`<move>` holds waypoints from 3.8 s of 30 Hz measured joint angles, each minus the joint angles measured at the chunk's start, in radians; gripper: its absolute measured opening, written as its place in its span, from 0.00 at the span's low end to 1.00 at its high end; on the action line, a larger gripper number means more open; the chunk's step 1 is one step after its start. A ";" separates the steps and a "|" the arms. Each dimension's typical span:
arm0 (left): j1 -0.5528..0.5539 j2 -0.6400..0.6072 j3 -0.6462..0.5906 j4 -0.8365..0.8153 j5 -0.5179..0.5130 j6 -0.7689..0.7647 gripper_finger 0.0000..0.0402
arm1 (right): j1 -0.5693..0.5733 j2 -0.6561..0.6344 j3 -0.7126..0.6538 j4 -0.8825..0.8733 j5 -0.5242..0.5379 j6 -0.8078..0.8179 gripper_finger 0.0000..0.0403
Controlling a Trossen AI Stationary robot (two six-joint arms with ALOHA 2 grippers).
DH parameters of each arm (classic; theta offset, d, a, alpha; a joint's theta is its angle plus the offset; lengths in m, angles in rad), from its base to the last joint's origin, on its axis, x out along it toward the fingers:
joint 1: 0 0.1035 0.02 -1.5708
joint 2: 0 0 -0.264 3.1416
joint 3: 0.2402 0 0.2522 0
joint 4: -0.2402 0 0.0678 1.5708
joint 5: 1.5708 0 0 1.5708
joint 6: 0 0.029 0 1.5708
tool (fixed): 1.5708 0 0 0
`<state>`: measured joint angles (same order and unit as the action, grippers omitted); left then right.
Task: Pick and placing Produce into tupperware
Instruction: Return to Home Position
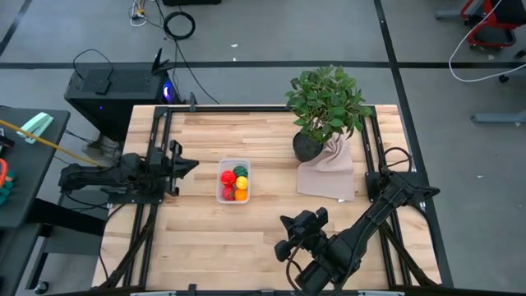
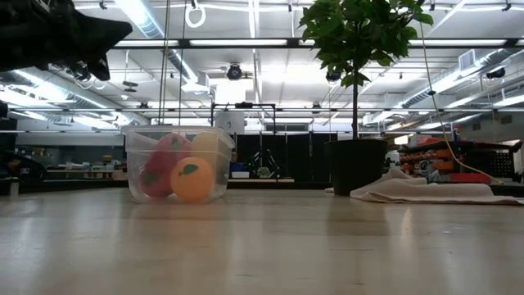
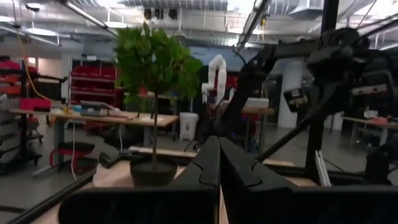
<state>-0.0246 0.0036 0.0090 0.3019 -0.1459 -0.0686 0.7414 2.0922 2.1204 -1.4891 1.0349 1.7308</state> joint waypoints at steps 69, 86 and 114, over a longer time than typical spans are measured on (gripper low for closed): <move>0.000 0.003 -0.002 -0.255 0.076 -0.103 0.09 | -0.512 -0.107 -0.318 1.713 -0.933 -1.513 0.00; 0.000 0.003 -0.002 -0.254 0.076 -0.102 0.08 | -0.727 -0.156 -0.361 2.020 -1.221 -1.471 0.00; 0.000 0.003 -0.002 -0.255 0.076 -0.102 0.09 | -0.587 -1.266 -1.424 1.760 -0.974 -1.444 0.00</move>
<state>-0.0246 0.0063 0.0071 0.0467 -0.0697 -0.1707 0.1545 0.8267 0.6961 0.2710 0.0607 0.2867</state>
